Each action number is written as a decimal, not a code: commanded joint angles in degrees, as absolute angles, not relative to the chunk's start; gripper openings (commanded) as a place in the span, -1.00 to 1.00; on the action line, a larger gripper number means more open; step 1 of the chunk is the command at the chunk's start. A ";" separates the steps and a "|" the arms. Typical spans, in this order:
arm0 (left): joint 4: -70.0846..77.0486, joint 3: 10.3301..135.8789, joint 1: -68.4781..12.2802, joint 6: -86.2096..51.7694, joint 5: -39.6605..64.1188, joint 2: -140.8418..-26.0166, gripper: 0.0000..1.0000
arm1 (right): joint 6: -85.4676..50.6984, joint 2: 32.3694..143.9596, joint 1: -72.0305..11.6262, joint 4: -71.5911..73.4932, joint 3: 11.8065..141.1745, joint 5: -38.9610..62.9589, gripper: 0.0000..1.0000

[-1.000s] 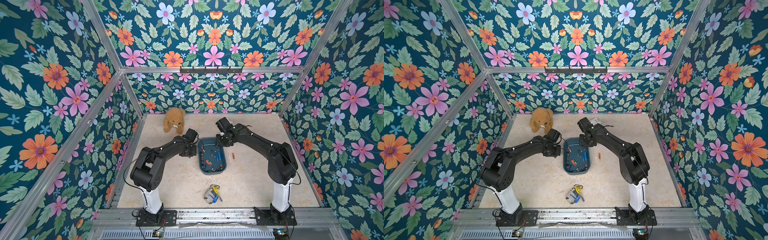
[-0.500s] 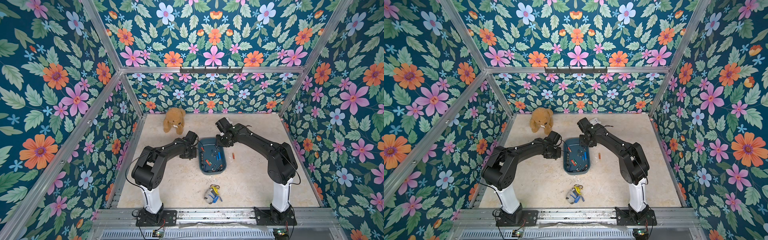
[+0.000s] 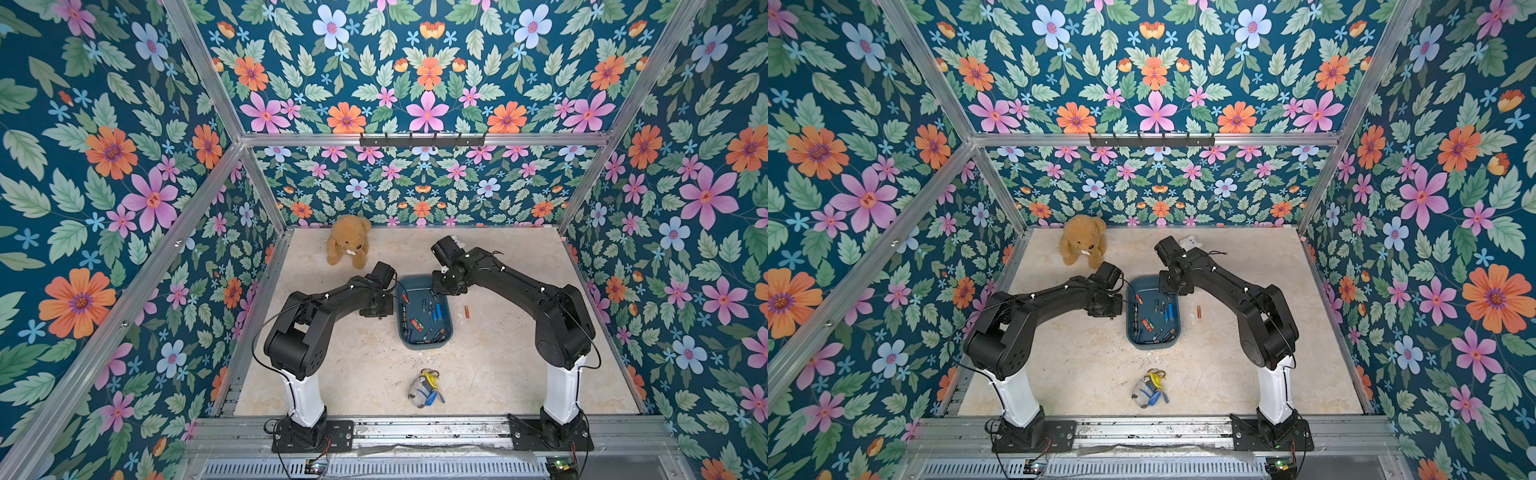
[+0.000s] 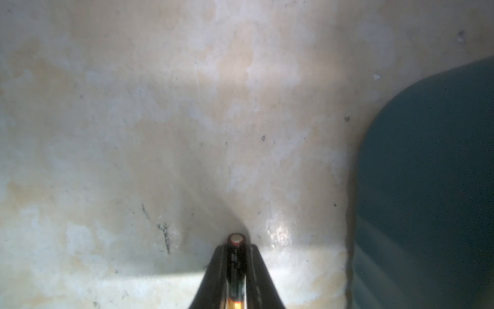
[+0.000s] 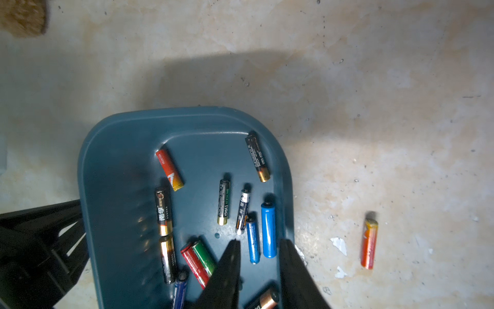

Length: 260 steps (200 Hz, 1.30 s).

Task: Take the batteries out of the storage box
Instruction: Place the battery at the center of the board.

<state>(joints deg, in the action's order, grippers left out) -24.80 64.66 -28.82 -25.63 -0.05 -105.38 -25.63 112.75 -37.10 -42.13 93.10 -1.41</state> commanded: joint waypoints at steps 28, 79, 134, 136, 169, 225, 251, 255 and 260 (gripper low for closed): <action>-25.14 64.97 -28.74 -26.25 0.26 -104.99 -0.51 | -25.41 112.73 -37.39 -42.09 93.08 -1.24 -0.38; -26.08 66.09 -28.74 -26.41 0.42 -103.82 -0.40 | -25.55 112.76 -37.88 -42.01 93.43 -1.05 -0.38; -28.18 68.35 -28.74 -26.53 -0.04 -102.09 -0.38 | -25.90 113.50 -39.01 -41.64 93.43 -0.71 -0.38; -28.21 68.39 -28.74 -26.54 -0.03 -102.05 -0.38 | -25.92 113.59 -39.02 -41.65 93.43 -0.68 -0.38; -29.00 68.91 -28.31 -26.80 0.16 -100.79 -0.34 | -26.43 114.11 -40.06 -41.01 92.45 -0.35 -0.39; -30.19 68.95 -27.51 -27.09 0.48 -98.86 -0.32 | -27.34 115.17 -41.30 -38.86 88.45 0.18 -0.41; -30.50 68.66 -27.51 -27.18 0.48 -98.70 -0.32 | -27.34 115.91 -41.40 -38.56 87.59 0.26 -0.44; -30.50 68.64 -27.51 -27.30 0.45 -98.67 -0.32 | -27.33 115.96 -41.47 -38.49 87.48 0.24 -0.44; -30.50 68.56 -27.51 -27.33 0.44 -98.55 -0.32 | -27.36 116.10 -41.48 -38.46 87.35 0.34 -0.44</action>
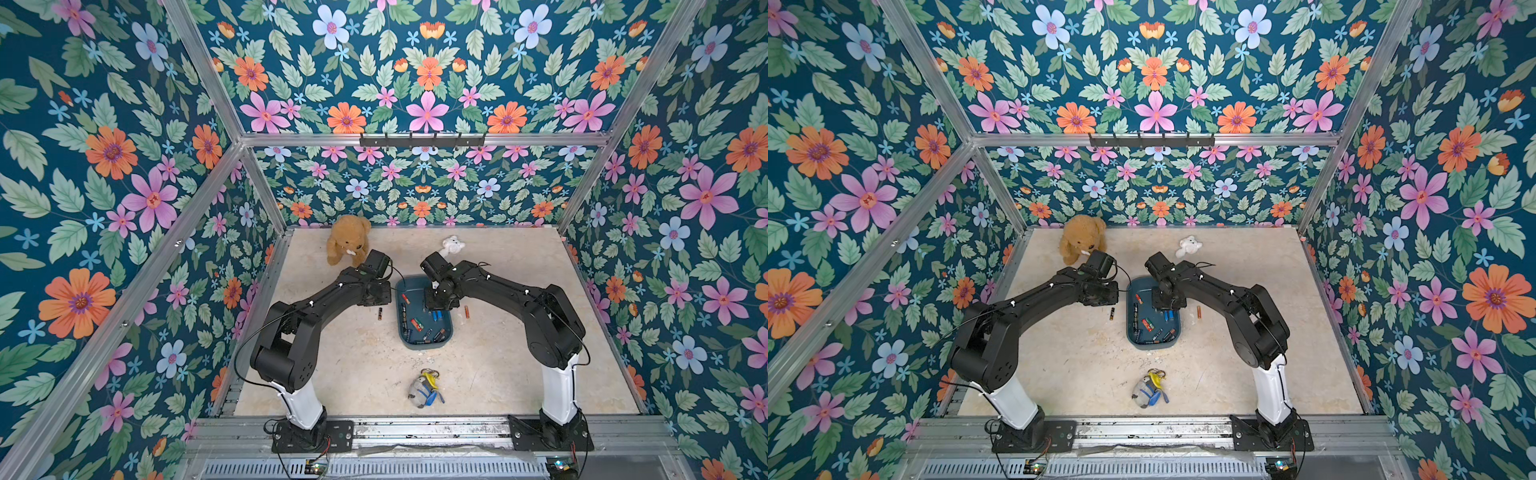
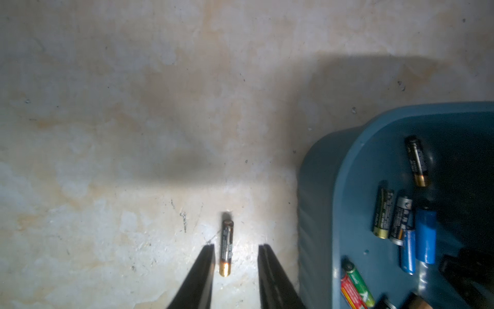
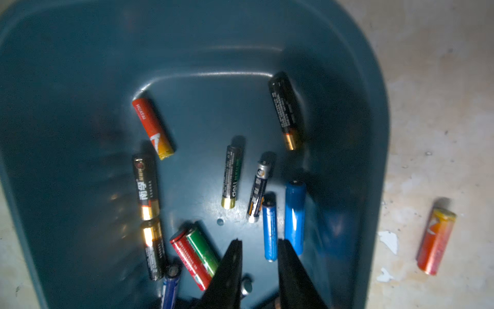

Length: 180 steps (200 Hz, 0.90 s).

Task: Take the batteries out of the storage box
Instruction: Place the battery at the center of the board, then pick up the battery from the storage box.

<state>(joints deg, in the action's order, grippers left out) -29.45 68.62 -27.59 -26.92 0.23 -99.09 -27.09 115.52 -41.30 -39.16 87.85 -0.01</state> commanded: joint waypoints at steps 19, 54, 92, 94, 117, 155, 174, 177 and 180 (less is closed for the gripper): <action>-30.41 68.21 -27.51 -27.43 0.53 -98.38 -0.32 | -27.42 116.37 -41.57 -37.94 86.73 0.53 -0.46; -30.33 67.77 -27.51 -27.51 0.65 -98.26 -0.32 | -27.86 116.51 -41.66 -36.67 85.00 1.05 -0.48; -30.32 67.59 -27.51 -27.67 0.75 -98.09 -0.32 | -27.65 117.20 -41.66 -36.62 84.73 0.88 -0.50; -30.32 67.61 -27.51 -27.66 0.72 -98.09 -0.32 | -27.63 117.28 -41.66 -36.58 84.73 0.92 -0.49; -30.33 67.41 -27.51 -27.68 0.70 -97.92 -0.32 | -27.60 117.60 -41.66 -36.39 84.47 1.14 -0.50; -30.28 67.15 -27.51 -27.88 0.75 -97.82 -0.32 | -27.35 118.16 -41.67 -36.65 84.29 0.79 -0.50; -30.23 67.15 -27.51 -27.94 0.83 -97.82 -0.32 | -27.31 118.33 -41.66 -36.74 84.28 0.70 -0.52; -30.23 67.19 -27.51 -27.88 0.80 -97.82 -0.32 | -27.20 118.40 -41.66 -36.74 84.24 0.70 -0.53; -30.23 67.30 -27.51 -27.93 0.78 -97.82 -0.32 | -27.16 118.43 -41.64 -36.74 84.27 0.75 -0.53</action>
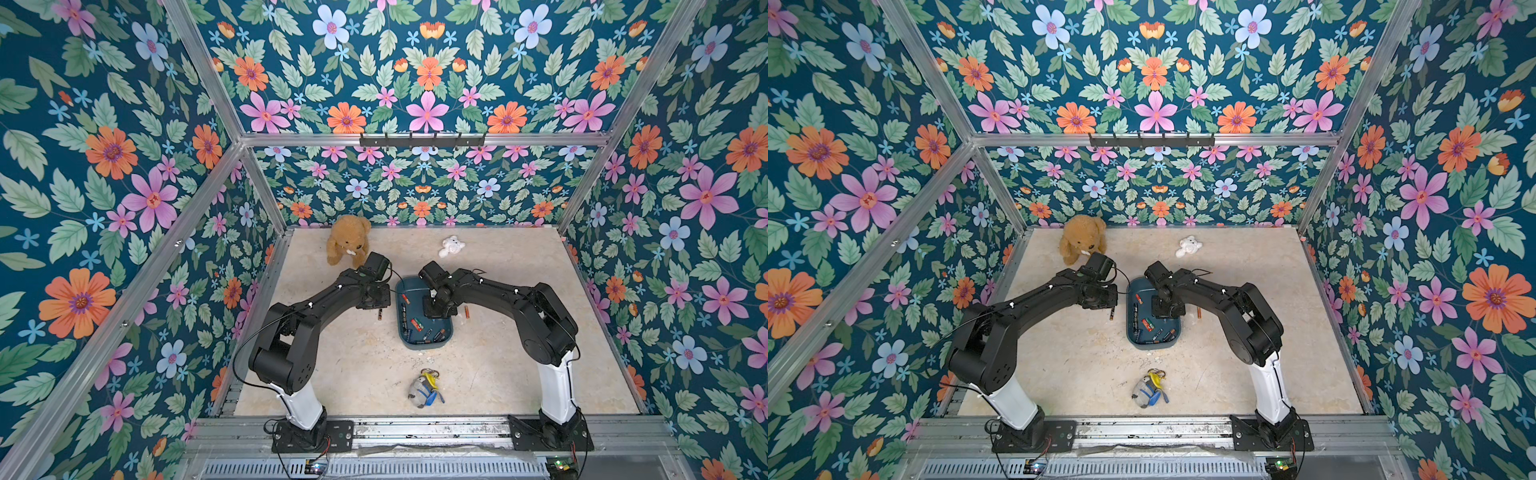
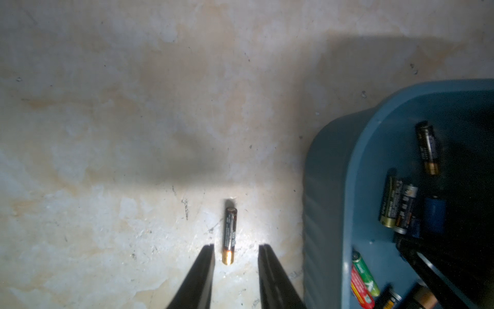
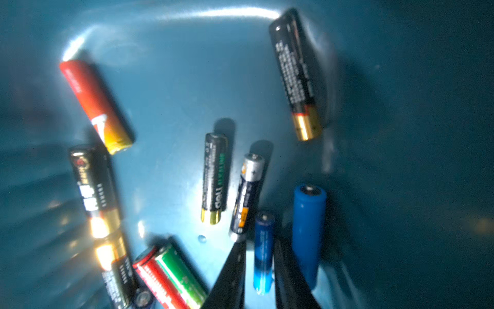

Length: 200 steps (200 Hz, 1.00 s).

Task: Take the batteries out of the storage box
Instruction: Pick up the battery from the storage box.

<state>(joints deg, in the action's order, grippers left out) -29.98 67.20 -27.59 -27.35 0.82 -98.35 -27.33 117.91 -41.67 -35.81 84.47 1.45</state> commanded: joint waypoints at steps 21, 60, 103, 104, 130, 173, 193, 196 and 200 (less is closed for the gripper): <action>-30.23 67.24 -27.51 -27.94 0.81 -97.84 -0.32 | -27.07 118.73 -41.67 -36.74 84.28 0.97 -0.56; -30.23 67.07 -27.51 -27.90 0.97 -97.91 -0.32 | -26.90 118.38 -41.61 -37.05 84.55 0.97 -0.62; -30.32 66.93 -27.51 -27.99 1.00 -97.66 -0.32 | -27.07 117.26 -41.63 -37.09 84.46 0.37 -0.66; -30.32 66.91 -27.51 -28.01 0.98 -97.65 -0.31 | -27.07 117.21 -41.64 -37.09 84.46 0.36 -0.66; -30.41 67.04 -27.51 -28.03 0.89 -97.72 -0.32 | -27.15 116.39 -41.68 -37.61 84.74 0.35 -0.66; -30.67 67.25 -27.51 -28.12 0.79 -97.56 -0.31 | -27.31 114.88 -41.66 -38.31 85.56 0.34 -0.67; -30.76 67.15 -27.51 -28.12 0.79 -97.56 -0.32 | -27.26 114.22 -41.66 -38.85 86.19 0.35 -0.67; -30.76 67.15 -27.51 -28.18 0.79 -97.56 -0.32 | -27.30 114.11 -41.63 -38.93 86.26 0.31 -0.67; -30.76 67.15 -27.51 -28.21 0.87 -97.57 -0.32 | -27.26 113.88 -41.66 -38.98 86.43 0.28 -0.67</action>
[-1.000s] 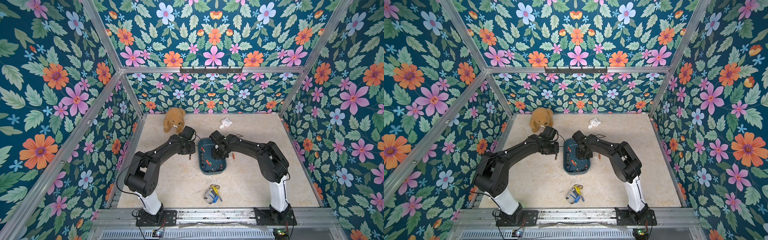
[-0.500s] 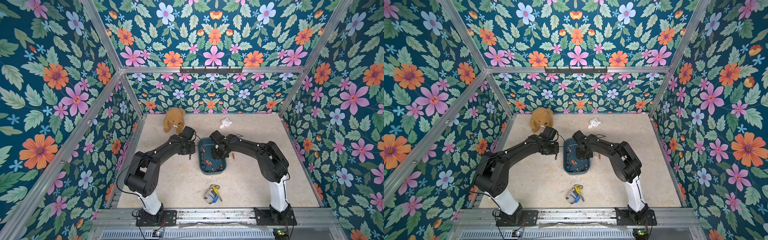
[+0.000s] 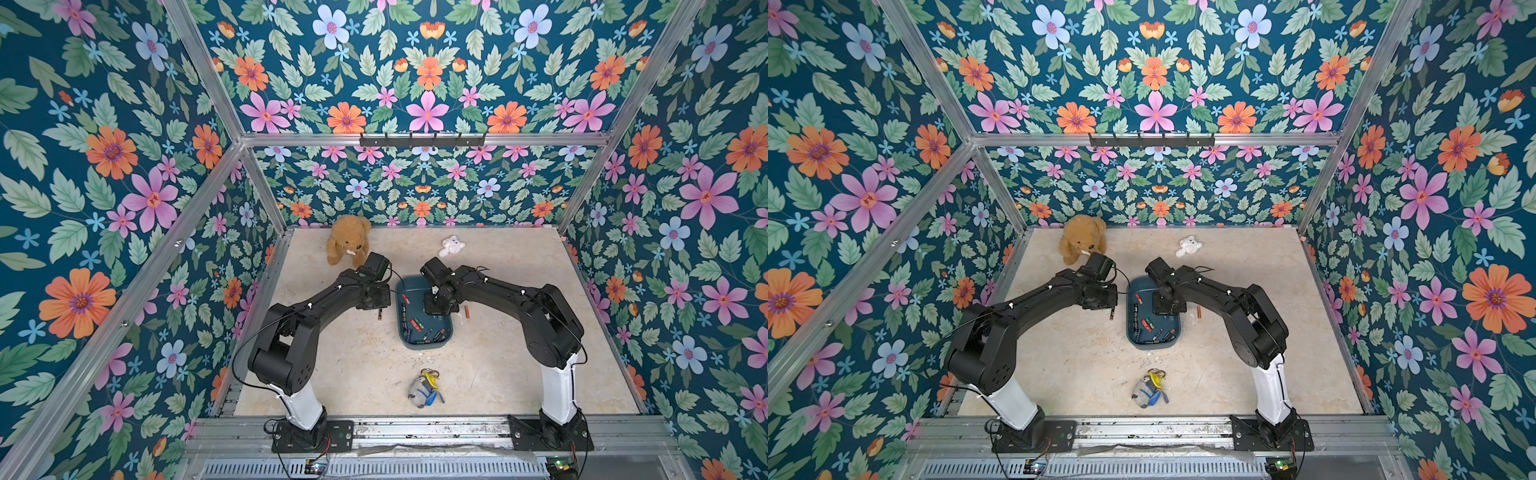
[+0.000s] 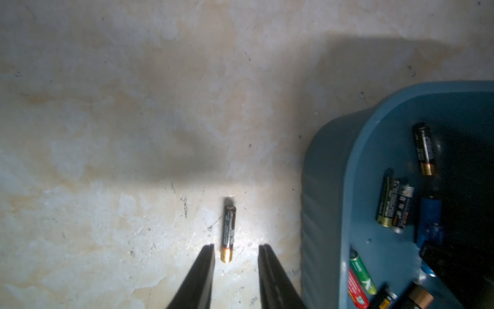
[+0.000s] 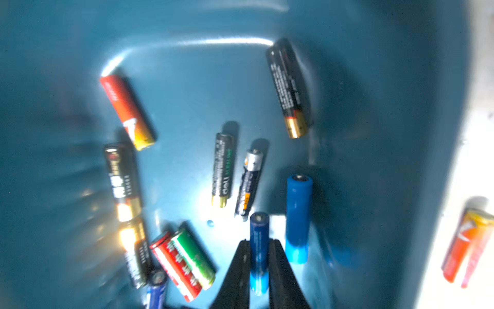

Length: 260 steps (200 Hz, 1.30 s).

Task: Take the batteries out of the storage box
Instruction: Pick up the battery from the storage box, then place the battery at the center of the board.

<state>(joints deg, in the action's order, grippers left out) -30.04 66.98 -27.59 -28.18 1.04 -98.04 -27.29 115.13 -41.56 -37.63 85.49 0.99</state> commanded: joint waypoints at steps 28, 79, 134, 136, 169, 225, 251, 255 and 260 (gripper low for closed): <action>-30.88 67.12 -27.51 -28.18 0.88 -97.47 -0.32 | -27.25 112.80 -41.66 -39.93 87.89 0.00 -0.68; -30.94 67.05 -27.51 -28.38 0.79 -97.32 -0.32 | -26.77 110.40 -40.73 -41.96 90.47 -0.65 -0.68; -31.11 67.08 -27.51 -28.43 0.84 -97.12 -0.31 | -25.35 106.63 -37.57 -43.77 89.76 -2.02 -0.68; -31.11 67.13 -27.51 -28.44 0.80 -97.12 -0.32 | -25.32 106.44 -37.43 -43.75 89.63 -2.09 -0.68; -31.20 67.07 -27.51 -28.47 0.71 -97.05 -0.32 | -24.38 103.27 -34.44 -43.50 85.64 -2.89 -0.68; -31.46 67.07 -27.55 -28.61 0.98 -97.01 -0.32 | -21.32 99.64 -30.44 -42.20 77.08 -4.41 -0.68; -31.47 67.26 -27.51 -28.74 1.14 -97.25 -0.32 | -19.98 99.23 -29.49 -41.31 74.20 -5.20 -0.68; -31.46 67.32 -27.51 -28.81 1.16 -97.29 -0.32 | -19.84 99.32 -29.28 -41.11 73.72 -5.28 -0.68; -31.46 67.38 -27.51 -28.80 1.14 -97.38 -0.32 | -19.71 99.36 -29.16 -40.80 73.14 -5.27 -0.68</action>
